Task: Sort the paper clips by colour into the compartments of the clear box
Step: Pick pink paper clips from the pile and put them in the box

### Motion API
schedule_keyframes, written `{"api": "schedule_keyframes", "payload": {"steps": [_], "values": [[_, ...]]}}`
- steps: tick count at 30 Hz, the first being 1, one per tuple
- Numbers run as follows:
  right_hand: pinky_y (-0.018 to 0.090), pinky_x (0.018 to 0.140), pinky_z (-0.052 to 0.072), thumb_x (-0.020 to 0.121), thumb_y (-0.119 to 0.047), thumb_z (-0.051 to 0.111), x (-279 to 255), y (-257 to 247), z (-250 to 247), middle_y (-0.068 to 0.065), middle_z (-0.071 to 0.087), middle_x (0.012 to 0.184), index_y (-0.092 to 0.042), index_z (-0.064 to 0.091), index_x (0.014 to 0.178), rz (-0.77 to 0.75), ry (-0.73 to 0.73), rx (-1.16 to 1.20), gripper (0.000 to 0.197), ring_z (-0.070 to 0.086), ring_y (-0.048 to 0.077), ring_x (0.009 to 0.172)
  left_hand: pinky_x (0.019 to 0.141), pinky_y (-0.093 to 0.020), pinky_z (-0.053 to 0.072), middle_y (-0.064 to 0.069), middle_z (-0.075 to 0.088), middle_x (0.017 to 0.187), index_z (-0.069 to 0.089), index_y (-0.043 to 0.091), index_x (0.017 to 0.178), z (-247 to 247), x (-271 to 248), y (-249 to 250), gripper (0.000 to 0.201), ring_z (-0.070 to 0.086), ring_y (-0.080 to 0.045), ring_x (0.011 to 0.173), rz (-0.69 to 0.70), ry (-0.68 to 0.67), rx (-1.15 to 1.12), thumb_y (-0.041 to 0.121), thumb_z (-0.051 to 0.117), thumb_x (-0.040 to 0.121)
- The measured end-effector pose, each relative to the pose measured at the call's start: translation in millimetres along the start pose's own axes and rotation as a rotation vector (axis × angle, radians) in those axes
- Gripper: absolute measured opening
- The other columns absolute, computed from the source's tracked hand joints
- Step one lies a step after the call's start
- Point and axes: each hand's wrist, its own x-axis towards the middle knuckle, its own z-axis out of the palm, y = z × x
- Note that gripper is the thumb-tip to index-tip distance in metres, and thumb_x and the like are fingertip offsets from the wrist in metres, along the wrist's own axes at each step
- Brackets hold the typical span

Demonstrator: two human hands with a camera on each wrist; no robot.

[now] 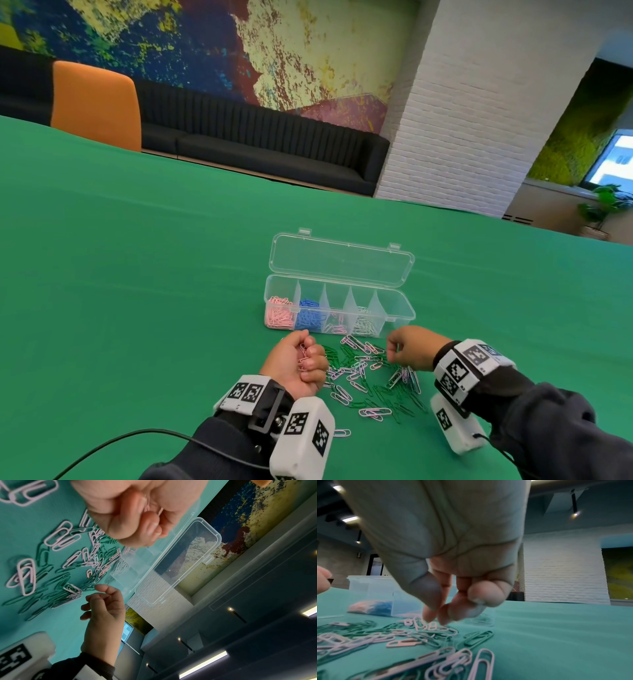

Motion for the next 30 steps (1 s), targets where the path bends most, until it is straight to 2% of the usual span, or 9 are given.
{"api": "schedule_keyframes", "payload": {"steps": [4,7,10,14,16,19,22,26,30], "values": [[0.019,0.066,0.045,0.088,-0.001,0.047,3.1,-1.4,5.7,-0.013,0.045,0.073,-0.025,0.056,0.088,-0.061,0.035,0.046,0.025,0.044,0.005,0.061,0.028,-0.009,0.018,0.001,0.037,0.044,0.039,0.013,0.059,0.9,0.0,-0.1,0.036,0.032,-0.010,0.027,-0.002,0.008,0.017,0.022,0.039,0.094],[0.015,0.063,0.042,0.087,-0.006,0.054,7.0,-7.5,13.0,-0.014,0.045,0.071,-0.026,0.054,0.082,-0.123,0.018,-0.009,0.021,0.044,0.003,0.062,0.029,-0.009,0.021,-0.001,0.040,0.046,0.041,0.013,0.063,1.9,0.9,-0.3,0.033,0.035,-0.011,0.028,0.001,0.021,0.014,0.022,0.039,0.094],[0.009,0.057,0.033,0.086,-0.006,0.054,13.2,-10.5,16.7,-0.013,0.044,0.070,-0.026,0.043,0.069,-0.147,0.018,-0.095,0.028,0.046,0.007,0.070,0.032,-0.011,0.032,-0.005,0.047,0.049,0.047,0.010,0.066,1.6,3.1,-1.4,0.033,0.044,-0.014,0.031,0.023,0.056,0.012,0.021,0.038,0.096],[0.009,0.056,0.034,0.087,-0.006,0.048,20.0,-10.3,16.5,-0.008,0.043,0.068,-0.022,0.040,0.065,-0.110,-0.010,-0.127,0.029,0.044,0.009,0.068,0.041,-0.021,0.049,-0.014,0.055,0.063,0.054,0.002,0.074,2.4,2.9,-5.0,0.034,0.058,-0.023,0.044,0.054,0.067,0.003,0.022,0.038,0.097],[0.012,0.061,0.039,0.087,-0.006,0.046,20.9,-9.4,14.7,-0.008,0.043,0.068,-0.022,0.039,0.064,-0.100,0.014,-0.112,0.028,0.042,0.007,0.063,0.045,-0.026,0.052,-0.017,0.057,0.070,0.055,0.001,0.079,3.7,1.8,-6.2,0.033,0.059,-0.026,0.056,0.050,0.049,0.014,0.022,0.038,0.097],[0.020,0.073,0.045,0.087,-0.010,0.055,20.1,-6.9,12.5,-0.010,0.047,0.071,-0.024,0.044,0.067,-0.090,0.041,-0.096,0.026,0.050,0.011,0.075,0.048,-0.028,0.054,-0.019,0.059,0.074,0.056,0.000,0.082,4.3,1.5,-6.6,0.032,0.057,-0.028,0.067,0.040,0.029,0.022,0.022,0.038,0.097],[0.020,0.073,0.042,0.086,-0.014,0.061,18.5,-5.7,14.8,-0.011,0.049,0.071,-0.025,0.045,0.066,-0.088,0.015,-0.127,0.027,0.051,0.012,0.078,0.048,-0.028,0.054,-0.018,0.060,0.071,0.057,0.000,0.081,4.8,2.1,-6.8,0.033,0.058,-0.028,0.067,0.039,0.035,0.019,0.022,0.038,0.097],[0.013,0.060,0.038,0.086,-0.011,0.058,18.0,-4.1,17.6,-0.009,0.048,0.070,-0.023,0.044,0.066,-0.099,0.015,-0.147,0.027,0.050,0.013,0.077,0.048,-0.028,0.054,-0.018,0.060,0.071,0.057,0.001,0.081,5.5,1.5,-7.3,0.033,0.059,-0.027,0.063,0.046,0.044,0.025,0.022,0.038,0.097],[0.021,0.066,0.039,0.085,-0.019,0.063,13.8,-2.6,19.8,-0.012,0.044,0.073,-0.022,0.045,0.087,-0.113,0.063,-0.126,0.019,0.049,0.015,0.078,0.047,-0.027,0.053,-0.017,0.059,0.069,0.056,0.001,0.080,5.2,2.3,-7.5,0.034,0.061,-0.027,0.056,0.053,0.051,0.034,0.022,0.037,0.097]]}}
